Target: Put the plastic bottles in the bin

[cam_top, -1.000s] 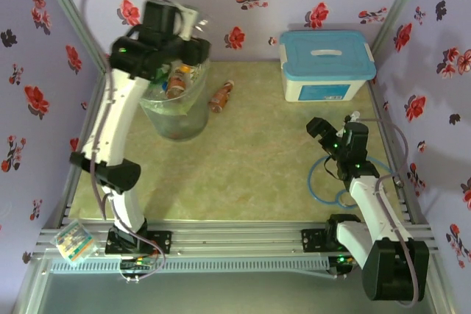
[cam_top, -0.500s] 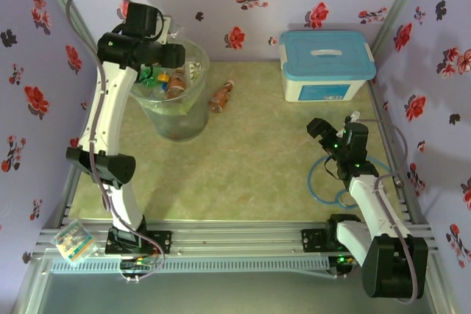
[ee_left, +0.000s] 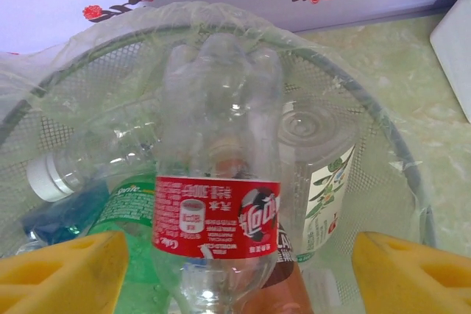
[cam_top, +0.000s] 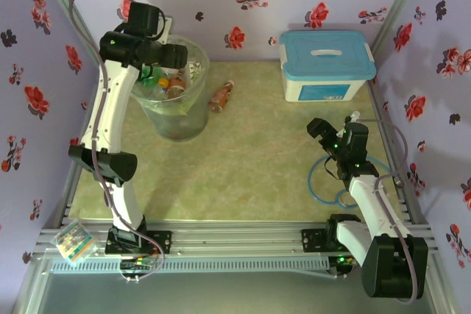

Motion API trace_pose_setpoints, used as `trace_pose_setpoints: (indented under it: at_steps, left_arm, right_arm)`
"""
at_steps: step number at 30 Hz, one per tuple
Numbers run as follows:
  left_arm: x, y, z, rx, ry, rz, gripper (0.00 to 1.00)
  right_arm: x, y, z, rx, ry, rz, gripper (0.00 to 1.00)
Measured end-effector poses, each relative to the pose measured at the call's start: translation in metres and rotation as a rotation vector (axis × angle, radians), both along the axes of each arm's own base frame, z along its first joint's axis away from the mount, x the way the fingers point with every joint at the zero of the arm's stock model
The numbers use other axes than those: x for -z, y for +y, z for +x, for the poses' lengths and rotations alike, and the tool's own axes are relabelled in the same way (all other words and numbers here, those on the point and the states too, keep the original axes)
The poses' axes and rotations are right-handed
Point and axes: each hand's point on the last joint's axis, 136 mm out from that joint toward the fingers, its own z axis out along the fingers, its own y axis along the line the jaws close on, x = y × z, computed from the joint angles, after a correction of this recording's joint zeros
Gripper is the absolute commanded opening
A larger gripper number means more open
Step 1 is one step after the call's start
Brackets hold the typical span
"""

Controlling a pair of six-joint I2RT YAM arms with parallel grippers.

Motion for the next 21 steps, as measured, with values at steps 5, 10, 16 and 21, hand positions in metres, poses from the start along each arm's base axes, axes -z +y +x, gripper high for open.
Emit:
trace_pose_setpoints:
  at_steps: [5, 10, 16, 21]
  left_arm:
    - [0.002, 0.002, 0.002, 0.004, -0.003, 0.028, 0.66]
    - [0.019, 0.006, 0.014, -0.014, 0.021, 0.073, 0.58]
    - [0.046, 0.006, 0.028, -0.028, 0.046, 0.109, 0.52]
    - [0.044, 0.007, 0.028, -0.032, 0.03, 0.107, 0.53]
  right_arm:
    - [0.0, 0.001, 0.0, -0.006, 0.0, 0.004, 0.98]
    - [0.001, 0.002, 0.0, -0.011, 0.0, 0.008, 0.98]
    - [0.006, 0.002, -0.002, -0.012, 0.012, 0.008, 0.98]
    - [0.006, 0.003, -0.002, -0.013, 0.012, 0.009, 0.98]
